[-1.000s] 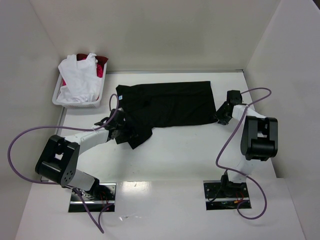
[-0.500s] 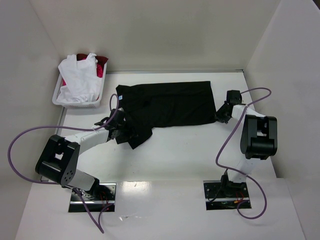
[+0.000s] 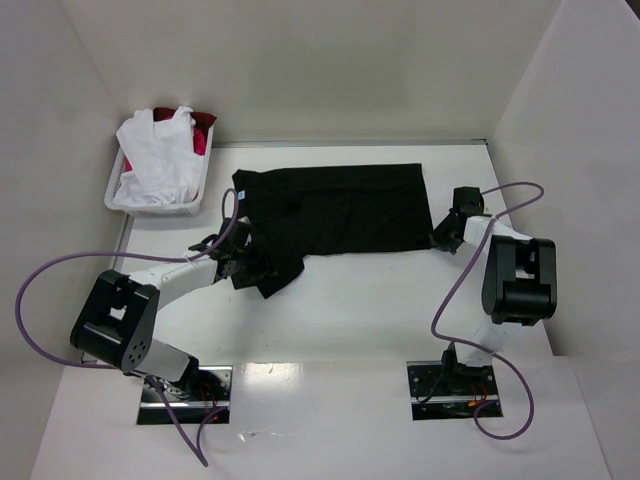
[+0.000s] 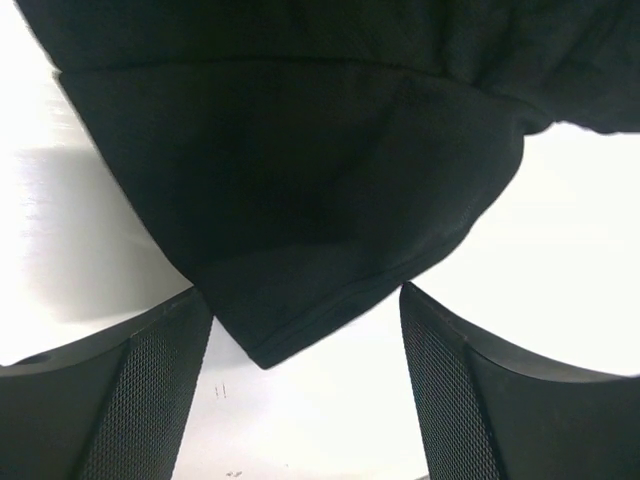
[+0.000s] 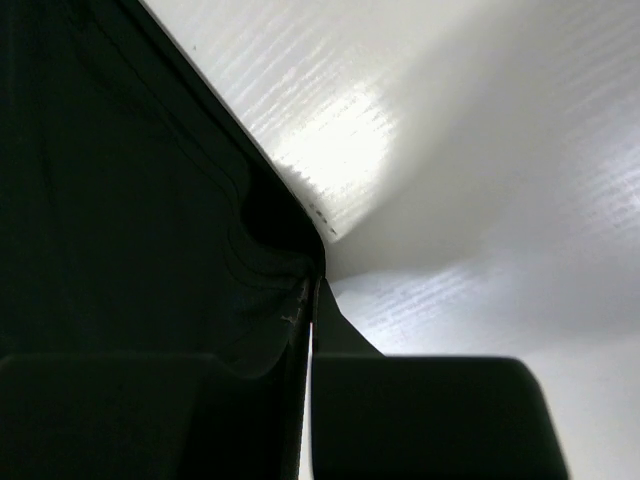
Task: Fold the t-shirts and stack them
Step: Grap the side of the flattened tshirt closest away from the robot with both arms
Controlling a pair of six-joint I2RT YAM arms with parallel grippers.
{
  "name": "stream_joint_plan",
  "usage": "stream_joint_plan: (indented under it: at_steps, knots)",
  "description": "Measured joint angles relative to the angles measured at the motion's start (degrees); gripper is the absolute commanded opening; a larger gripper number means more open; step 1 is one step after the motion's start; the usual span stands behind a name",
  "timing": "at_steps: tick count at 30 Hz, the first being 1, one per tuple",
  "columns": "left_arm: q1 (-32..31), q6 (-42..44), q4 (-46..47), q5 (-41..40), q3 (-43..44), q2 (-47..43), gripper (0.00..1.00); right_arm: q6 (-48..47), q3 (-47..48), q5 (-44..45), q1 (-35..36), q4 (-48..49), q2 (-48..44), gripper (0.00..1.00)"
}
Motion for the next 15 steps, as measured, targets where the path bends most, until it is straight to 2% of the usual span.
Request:
stream_joint_plan:
  at_steps: [5,9,11,15]
  knots:
    - [0.0,0.8,-0.3,1.7,0.0,0.0,0.82,0.3,-1.3,0.6,0.0,0.0,-2.0,0.00]
    - [0.0,1.2,-0.3,1.9,-0.6,-0.3,0.76,0.3,-1.9,0.6,0.0,0.2,-2.1,0.00]
    - [0.0,0.9,-0.8,1.2,-0.9,-0.8,0.69,0.4,-2.4,0.6,0.0,0.0,-2.1,0.00]
    - [0.0,-1.1,-3.3,-3.1,-2.1,-2.7,0.67,0.4,-2.6,0.6,0.0,0.1,-2.2,0.00]
